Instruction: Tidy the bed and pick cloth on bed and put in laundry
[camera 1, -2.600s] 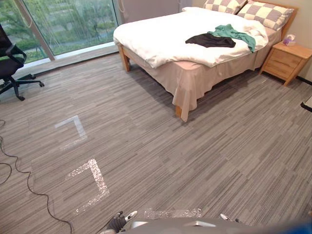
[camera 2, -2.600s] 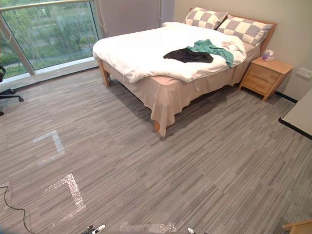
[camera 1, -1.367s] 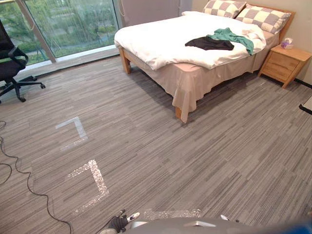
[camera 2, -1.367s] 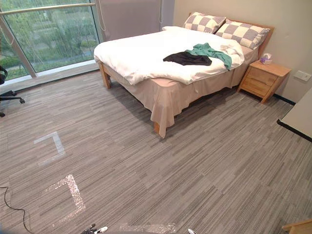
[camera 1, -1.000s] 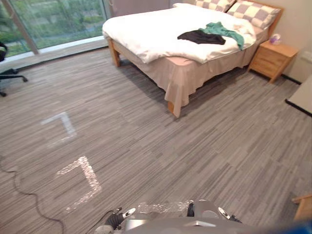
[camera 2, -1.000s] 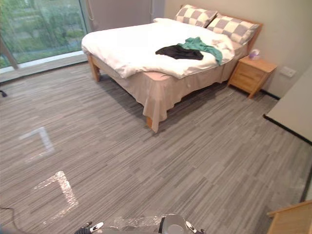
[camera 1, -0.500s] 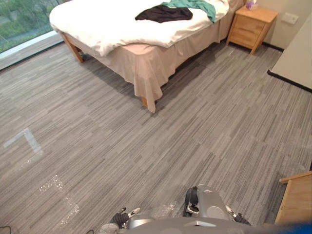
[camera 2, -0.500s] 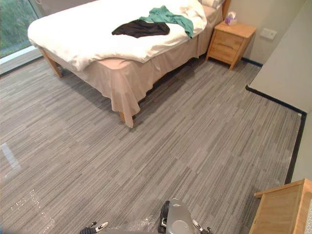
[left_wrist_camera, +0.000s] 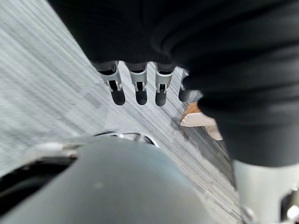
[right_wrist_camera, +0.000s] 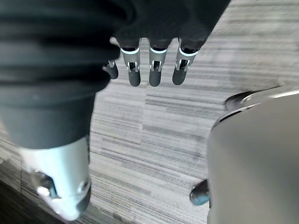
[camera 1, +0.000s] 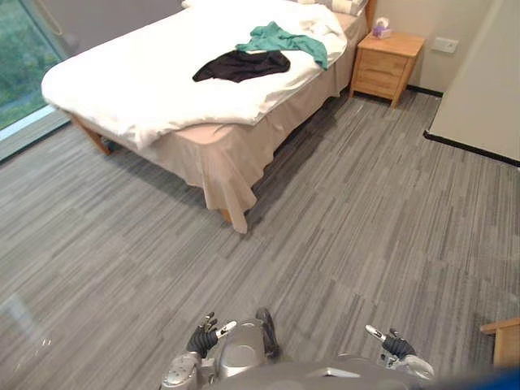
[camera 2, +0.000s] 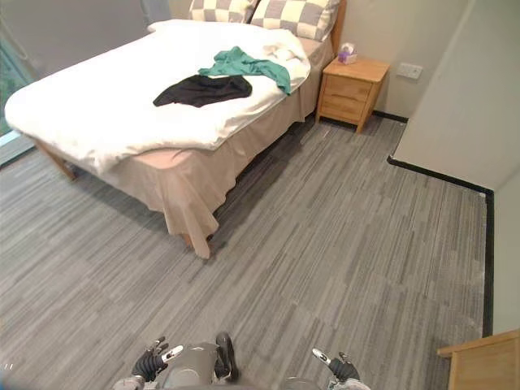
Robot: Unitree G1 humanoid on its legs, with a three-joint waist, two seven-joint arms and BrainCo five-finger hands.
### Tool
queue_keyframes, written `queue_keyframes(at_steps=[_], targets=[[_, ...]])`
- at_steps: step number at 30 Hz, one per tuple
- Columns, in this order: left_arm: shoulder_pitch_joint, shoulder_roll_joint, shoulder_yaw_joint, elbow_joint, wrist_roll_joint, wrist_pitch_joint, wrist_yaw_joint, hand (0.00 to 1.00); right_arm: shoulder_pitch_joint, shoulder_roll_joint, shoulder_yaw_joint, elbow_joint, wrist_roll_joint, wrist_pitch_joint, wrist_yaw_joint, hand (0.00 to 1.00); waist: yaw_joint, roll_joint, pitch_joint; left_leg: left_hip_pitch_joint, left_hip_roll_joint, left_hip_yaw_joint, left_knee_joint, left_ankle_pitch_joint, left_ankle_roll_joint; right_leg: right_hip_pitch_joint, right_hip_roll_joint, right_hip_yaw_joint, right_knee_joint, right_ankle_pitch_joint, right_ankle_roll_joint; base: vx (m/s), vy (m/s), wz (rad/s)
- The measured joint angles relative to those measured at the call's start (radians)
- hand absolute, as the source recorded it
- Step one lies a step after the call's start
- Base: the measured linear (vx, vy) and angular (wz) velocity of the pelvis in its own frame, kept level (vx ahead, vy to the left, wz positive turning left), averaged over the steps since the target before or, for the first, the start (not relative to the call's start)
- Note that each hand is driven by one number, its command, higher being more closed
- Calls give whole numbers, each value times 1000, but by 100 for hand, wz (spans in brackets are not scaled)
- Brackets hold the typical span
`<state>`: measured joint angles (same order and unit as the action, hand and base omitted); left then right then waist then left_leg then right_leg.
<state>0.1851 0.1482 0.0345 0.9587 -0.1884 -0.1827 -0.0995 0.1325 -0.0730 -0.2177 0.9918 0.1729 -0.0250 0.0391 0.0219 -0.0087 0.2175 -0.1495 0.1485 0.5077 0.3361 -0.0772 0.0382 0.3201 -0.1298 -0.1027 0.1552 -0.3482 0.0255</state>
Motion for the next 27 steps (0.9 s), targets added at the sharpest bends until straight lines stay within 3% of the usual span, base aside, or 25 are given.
queue_keyframes(at_steps=[2,3,4,5,6,8,9,12,15,17,21,22,24,25,27], targets=[[-14,19,-6,19,0,3,24,0,1,18,4,12,-2,-5,-8,0,2,-30,-12,-42,-42,12,62,-78,34,-6,-50,10,-6,7,-4,462,341,-13],[-27,22,-18,38,-1,13,36,0,-1,14,7,14,-2,-4,-14,0,-3,-32,-15,-42,-66,12,74,-110,58,-45,-76,10,82,26,26,416,312,6],[-32,24,-26,49,-4,22,42,0,0,14,6,16,-1,-4,-18,0,-4,-30,-18,-35,-76,11,71,-120,56,-74,-87,11,152,33,40,477,358,22],[-40,35,-53,58,-23,35,44,0,0,13,-7,25,-1,-5,-28,0,-8,-32,-20,4,-104,0,53,-142,61,-159,-119,9,389,72,102,382,285,31],[-42,49,-76,59,-36,43,43,0,2,14,-14,32,-1,-6,-35,0,-8,-41,-21,46,-132,-16,29,-151,64,-226,-134,10,563,97,136,383,261,38],[-43,65,-117,64,-37,47,41,0,6,16,-14,47,-2,-15,-44,0,-16,-43,-21,138,-170,-53,-36,-153,62,-299,-130,-10,748,88,140,416,193,56],[-47,68,-136,65,-36,49,40,0,15,14,-12,47,-2,-21,-44,0,-18,-37,-22,197,-182,-71,-71,-146,69,-336,-115,-35,769,67,139,443,166,63],[-73,73,-159,67,-37,59,32,0,23,15,-12,47,3,-37,-44,0,-35,-31,-19,291,-188,-146,-129,-147,67,-393,-66,-79,668,28,116,272,26,81],[-89,66,-157,66,-36,72,23,0,50,23,-22,44,46,-45,-42,0,-42,-27,-16,373,-184,-245,-181,-159,40,-472,-30,-77,459,51,87,381,-65,101],[-83,58,-143,62,-34,71,16,0,68,34,-29,16,78,-54,-42,0,-40,-25,-15,426,-168,-294,-183,-192,-7,-510,-28,-78,306,135,59,372,-138,81],[-69,51,-121,36,-32,65,13,0,73,36,-5,2,77,-66,-31,0,-35,-29,-14,453,-128,-304,-104,-289,-74,-529,-13,-75,182,245,20,439,-254,43],[-68,41,-108,35,-33,62,16,0,70,33,-4,-2,76,-66,-23,0,-36,-23,-11,459,-115,-309,-85,-319,-86,-530,-12,-78,195,324,-2,482,-347,18],[-73,-22,-102,32,-35,57,20,0,66,-3,-6,-38,59,-61,-17,0,-42,40,-22,481,-40,-314,-105,-342,-98,-561,27,-129,308,220,-31,506,-363,30],[-70,-29,-101,33,-36,56,22,0,61,-8,-6,-41,46,-58,-16,0,-45,53,-23,482,-36,-313,-100,-330,-102,-563,30,-142,325,192,-37,520,-344,46],[-77,-81,-66,15,-39,40,22,0,49,-14,-5,-40,-13,-45,-13,0,-61,54,-19,387,12,-319,117,-275,-121,-525,37,-174,319,149,-45,448,-320,44]])
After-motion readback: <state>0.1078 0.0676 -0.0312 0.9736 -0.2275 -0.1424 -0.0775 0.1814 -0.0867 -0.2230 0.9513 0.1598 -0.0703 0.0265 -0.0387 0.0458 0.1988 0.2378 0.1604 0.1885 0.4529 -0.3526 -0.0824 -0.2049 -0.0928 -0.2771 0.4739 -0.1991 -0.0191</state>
